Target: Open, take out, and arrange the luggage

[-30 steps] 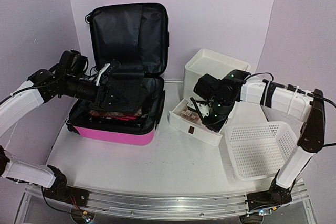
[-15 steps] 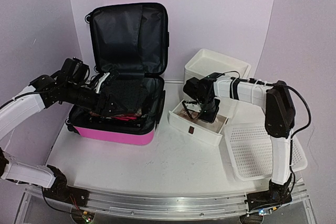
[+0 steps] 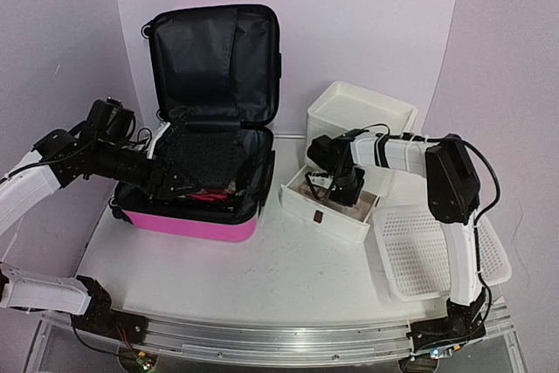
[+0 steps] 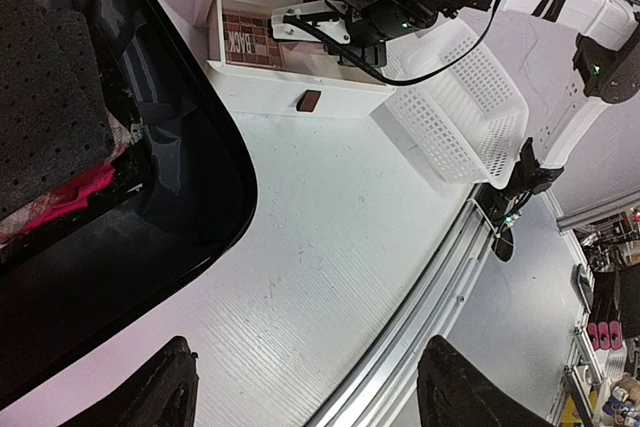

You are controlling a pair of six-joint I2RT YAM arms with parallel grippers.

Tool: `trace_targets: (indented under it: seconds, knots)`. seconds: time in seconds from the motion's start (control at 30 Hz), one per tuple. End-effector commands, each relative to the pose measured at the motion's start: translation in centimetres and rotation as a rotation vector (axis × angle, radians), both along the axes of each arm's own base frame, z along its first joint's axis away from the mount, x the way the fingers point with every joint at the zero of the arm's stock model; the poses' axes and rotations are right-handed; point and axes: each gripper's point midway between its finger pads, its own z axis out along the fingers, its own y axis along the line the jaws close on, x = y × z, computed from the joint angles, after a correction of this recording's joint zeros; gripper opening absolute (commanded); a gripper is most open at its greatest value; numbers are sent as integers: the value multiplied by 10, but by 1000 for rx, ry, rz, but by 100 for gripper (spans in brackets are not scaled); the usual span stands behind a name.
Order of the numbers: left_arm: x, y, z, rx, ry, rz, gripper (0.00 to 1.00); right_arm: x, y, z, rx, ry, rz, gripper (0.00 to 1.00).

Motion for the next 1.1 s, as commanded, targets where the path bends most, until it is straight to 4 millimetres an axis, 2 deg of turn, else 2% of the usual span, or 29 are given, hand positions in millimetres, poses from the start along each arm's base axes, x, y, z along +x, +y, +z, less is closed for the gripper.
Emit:
trace_targets:
  seconds: [0.0, 0.1, 0.27, 0.43, 0.53, 0.57, 0.67, 0.87, 0.93, 1.07]
  knots:
    - [-3, 5, 8, -1, -37, 4, 76, 3, 5, 11, 42, -42, -14, 31]
    - [-2, 3, 9, -2, -35, 2, 76, -3, 10, 23, 105, -33, -31, 44]
    - [-1, 1, 12, -10, -25, -2, 76, -29, 23, 54, 264, 33, -82, 57]
    - [5, -2, 14, -4, -24, 1, 76, -47, 18, 80, 353, 23, -181, 60]
    - [8, -4, 12, 2, -16, -4, 76, -67, 29, 86, 486, 85, -284, 63]
    - [9, -5, 11, 6, -15, -2, 76, -76, 39, 85, 545, 138, -318, 64]
    - [12, -6, 9, 10, -8, 0, 76, -111, 84, 78, 720, 361, -363, 66]
    - [9, -6, 3, 10, 19, 1, 76, -134, 134, 59, 737, 445, -330, 70]
    - [7, -5, 2, 6, 23, 3, 76, -131, 138, 43, 693, 428, -346, 71]
    - [3, -2, 1, 5, 21, 9, 76, -105, 120, 19, 565, 280, -371, 81]
